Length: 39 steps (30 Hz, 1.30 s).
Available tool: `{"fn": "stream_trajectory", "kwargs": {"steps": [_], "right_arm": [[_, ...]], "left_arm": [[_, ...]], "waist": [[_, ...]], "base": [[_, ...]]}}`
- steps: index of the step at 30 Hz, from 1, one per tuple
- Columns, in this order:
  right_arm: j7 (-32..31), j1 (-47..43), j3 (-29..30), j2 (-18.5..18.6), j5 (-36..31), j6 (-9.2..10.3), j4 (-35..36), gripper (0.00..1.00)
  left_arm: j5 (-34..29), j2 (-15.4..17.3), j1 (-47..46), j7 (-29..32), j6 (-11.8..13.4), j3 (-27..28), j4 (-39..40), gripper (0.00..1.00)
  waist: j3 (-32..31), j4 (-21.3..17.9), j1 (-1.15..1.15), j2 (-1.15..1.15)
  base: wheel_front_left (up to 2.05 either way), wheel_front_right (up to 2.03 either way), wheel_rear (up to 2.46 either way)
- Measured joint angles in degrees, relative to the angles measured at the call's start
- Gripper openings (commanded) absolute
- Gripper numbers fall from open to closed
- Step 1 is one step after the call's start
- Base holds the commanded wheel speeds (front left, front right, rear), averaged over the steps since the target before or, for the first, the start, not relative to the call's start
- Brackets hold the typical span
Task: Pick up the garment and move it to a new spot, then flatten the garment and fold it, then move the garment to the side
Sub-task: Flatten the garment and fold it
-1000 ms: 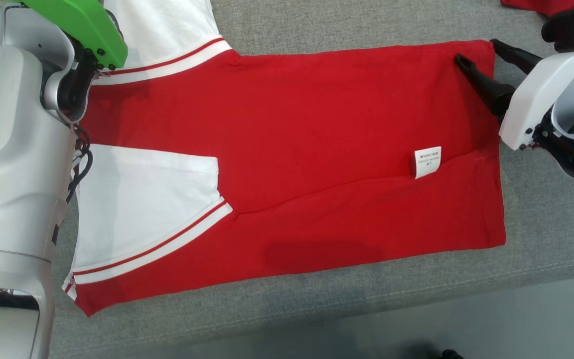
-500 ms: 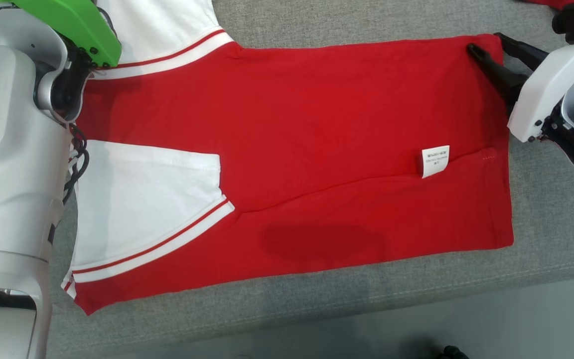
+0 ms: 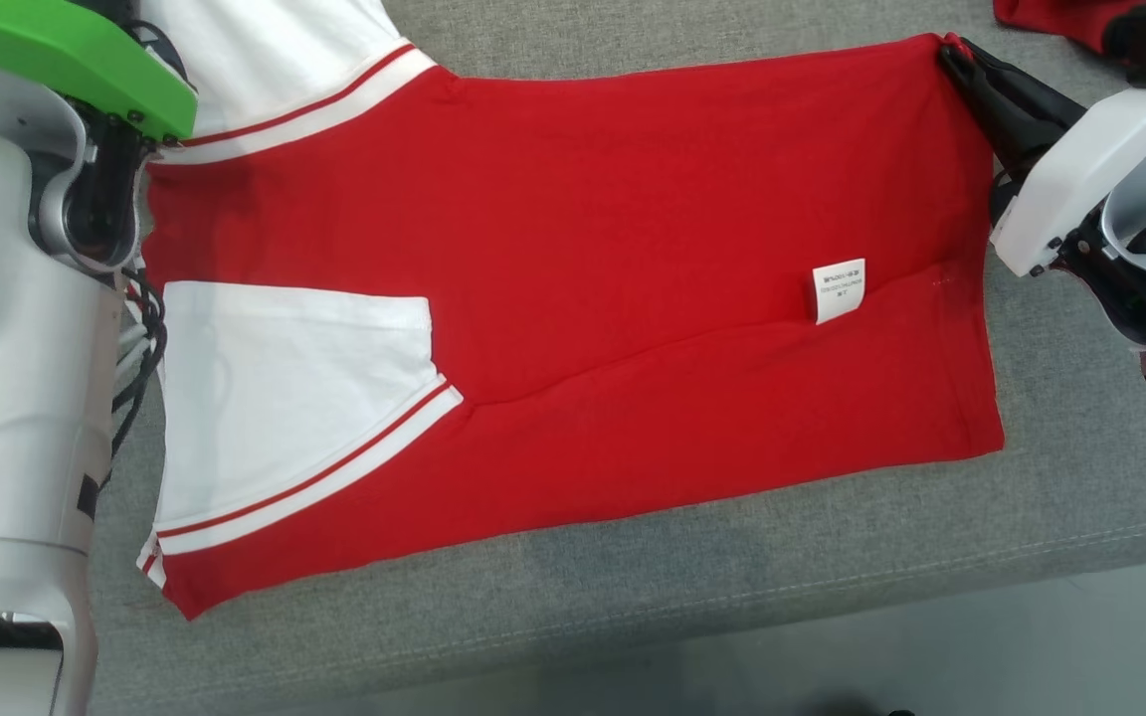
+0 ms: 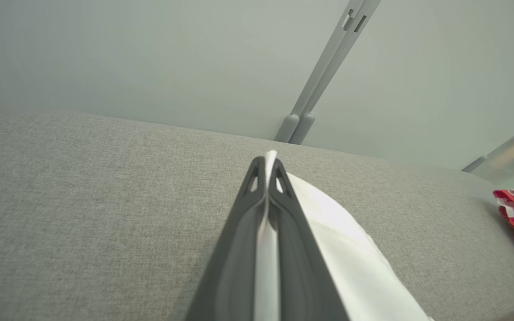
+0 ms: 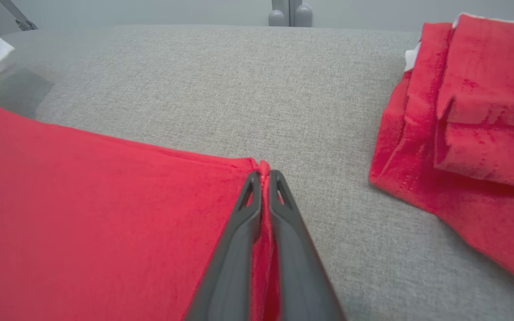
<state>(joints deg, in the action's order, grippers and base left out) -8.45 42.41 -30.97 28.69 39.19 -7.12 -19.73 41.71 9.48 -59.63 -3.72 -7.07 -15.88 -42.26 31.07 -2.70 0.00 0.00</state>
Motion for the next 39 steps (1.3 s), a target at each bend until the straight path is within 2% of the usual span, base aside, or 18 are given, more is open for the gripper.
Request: {"fn": "stream_trajectory", "kwargs": {"steps": [12,18,23,25,33,39], "right_arm": [[10.55,-7.17,0.7,-0.42,-0.46,0.0,-0.48,0.0],[16.7,-13.09,0.66,-0.52,-1.47,0.09,-0.02,0.0],[20.42,-17.74,1.22,-1.19,-1.58,0.69,0.2,0.0],[21.04,-19.54,1.38,-1.3,-1.32,1.22,0.25,0.0],[21.12,-24.65,0.91,-1.83,-0.71,1.23,0.68,0.0],[21.58,-25.16,-1.41,-0.22,-4.97,1.25,0.55,0.0]], "left_arm": [[3.96,-0.11,14.69,-9.2,-0.04,0.96,9.84,0.0],[6.1,-1.12,25.42,-10.1,-0.04,1.24,16.16,0.0],[6.6,-0.74,32.82,-10.47,-0.04,2.71,20.27,0.0],[6.76,-0.74,35.56,-10.47,-0.04,2.79,22.13,0.0],[8.02,-1.35,46.56,-10.46,0.09,2.83,28.42,0.0],[8.81,-1.79,51.88,-10.17,0.53,1.54,30.77,0.0]], "waist": [[-5.15,0.49,0.0,0.0],[-8.98,1.59,0.0,0.0],[-11.94,2.47,0.0,0.0],[-13.11,2.81,0.0,0.0],[-17.08,3.73,0.0,0.0],[-18.17,3.78,0.0,0.0]], "base": [[0.0,0.0,0.0],[0.0,0.0,0.0],[0.0,0.0,0.0],[0.0,0.0,0.0],[0.0,0.0,0.0],[0.0,0.0,0.0]]}}
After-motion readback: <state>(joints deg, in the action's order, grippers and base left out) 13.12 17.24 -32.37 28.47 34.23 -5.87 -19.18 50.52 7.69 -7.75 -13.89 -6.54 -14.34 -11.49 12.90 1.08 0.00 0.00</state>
